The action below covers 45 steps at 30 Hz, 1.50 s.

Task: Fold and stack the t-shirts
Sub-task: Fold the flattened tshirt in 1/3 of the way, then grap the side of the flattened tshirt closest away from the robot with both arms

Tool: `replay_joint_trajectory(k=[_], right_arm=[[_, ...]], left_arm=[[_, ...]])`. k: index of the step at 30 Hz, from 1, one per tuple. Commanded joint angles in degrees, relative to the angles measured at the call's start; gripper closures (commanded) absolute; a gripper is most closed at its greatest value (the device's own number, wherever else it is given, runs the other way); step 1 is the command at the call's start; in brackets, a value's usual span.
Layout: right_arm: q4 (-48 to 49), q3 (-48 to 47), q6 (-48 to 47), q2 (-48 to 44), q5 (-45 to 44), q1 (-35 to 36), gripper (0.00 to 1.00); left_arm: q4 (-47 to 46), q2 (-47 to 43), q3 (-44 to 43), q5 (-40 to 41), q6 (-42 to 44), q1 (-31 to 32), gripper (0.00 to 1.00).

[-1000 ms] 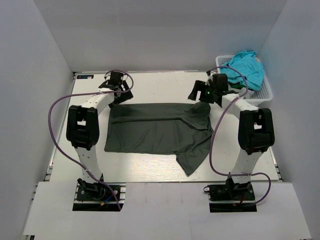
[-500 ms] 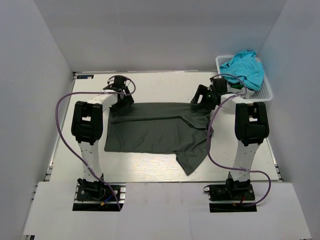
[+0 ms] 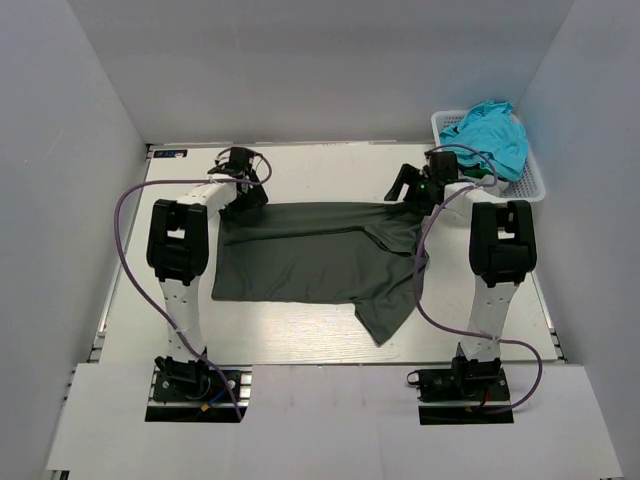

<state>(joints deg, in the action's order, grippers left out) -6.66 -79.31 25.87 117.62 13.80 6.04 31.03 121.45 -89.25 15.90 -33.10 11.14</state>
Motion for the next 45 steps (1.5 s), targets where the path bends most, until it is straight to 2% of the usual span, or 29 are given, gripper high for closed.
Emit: replay_joint_trajectory(k=[1, 4, 8, 12, 15, 16, 17, 19, 20, 21, 22, 25, 29, 32, 35, 39, 42, 45], right_arm=[[-3.7, -2.8, -3.6, 0.4, -1.9, -0.9, 0.10], [-4.4, -4.4, -9.2, -2.8, -0.1, 0.0, 0.10], [-6.2, -2.2, -14.6, -12.4, -1.0, 2.3, 0.10], [-8.5, 3.5, -16.7, -20.8, -4.6, 5.9, 0.10], [-10.2, 11.0, -14.4, -28.9, -9.7, 10.0, 0.10], [-11.2, 12.4, -13.5, -32.3, -13.2, 10.8, 0.10], [-13.4, 15.0, -11.2, -33.8, -13.5, 12.8, 0.10], [-17.0, 19.8, -10.0, -39.7, -18.1, 15.6, 0.10], [-20.6, 20.6, -9.3, -41.2, -18.3, 17.8, 0.10], [-24.7, 22.1, -8.8, -44.6, -18.5, 18.7, 0.10], [-28.0, 23.7, -7.3, -45.7, -19.1, 22.5, 0.10], [-34.6, 29.0, -3.6, -50.7, -18.5, 27.2, 0.10], [-39.4, 34.7, 2.3, -53.1, -14.7, 34.0, 0.10], [-36.5, 38.5, 4.0, -51.4, -14.4, 40.1, 0.10], [-33.2, 40.2, 7.1, -49.7, -16.9, 42.0, 0.10], [-30.3, 41.0, 9.5, -48.7, -17.9, 42.8, 0.10], [-28.2, 43.4, 10.8, -48.4, -19.5, 43.3, 0.11], [-25.4, 44.3, 10.9, -46.5, -19.4, 43.8, 0.12]], left_arm=[[8.4, 2.8, -5.7, 1.8, -0.6, -1.3, 0.00], [8.4, 0.3, -9.7, 1.8, 1.3, -1.3, 0.00], [9.5, -6.3, -11.6, 1.8, 2.7, -1.3, 0.00], [13.4, -15.1, -8.1, 4.6, 0.8, -1.3, 0.00], [19.4, -22.8, -1.0, 5.3, -5.7, -1.3, 0.00], [21.0, -24.7, 3.8, 5.8, -7.7, -1.3, 0.00], [23.6, -26.8, 6.7, 5.8, -12.3, -1.3, 0.00], [23.6, -34.3, 17.6, 5.3, -15.6, -1.3, 0.00], [21.4, -37.2, 21.6, 2.7, -16.5, -1.3, 0.00], [19.6, -42.9, 29.2, 1.0, -16.5, -1.3, 0.00], [18.5, -45.5, 32.6, -0.3, -16.5, -1.3, 0.00], [17.9, -51.5, 40.5, -0.4, -18.5, -1.3, 0.00], [19.5, -51.3, 42.6, 2.5, -20.6, -1.3, 0.00], [17.8, -49.4, 44.1, 2.5, -21.8, -1.3, 0.00], [14.8, -47.5, 46.1, 3.1, -22.4, -1.3, 0.03], [10.2, -47.5, 48.0, 2.5, -22.4, -1.3, 0.13], [6.7, -47.5, 49.4, 2.5, -22.4, -1.3, 0.31], [4.8, -47.5, 50.8, 2.5, -22.4, -1.3, 0.35]])
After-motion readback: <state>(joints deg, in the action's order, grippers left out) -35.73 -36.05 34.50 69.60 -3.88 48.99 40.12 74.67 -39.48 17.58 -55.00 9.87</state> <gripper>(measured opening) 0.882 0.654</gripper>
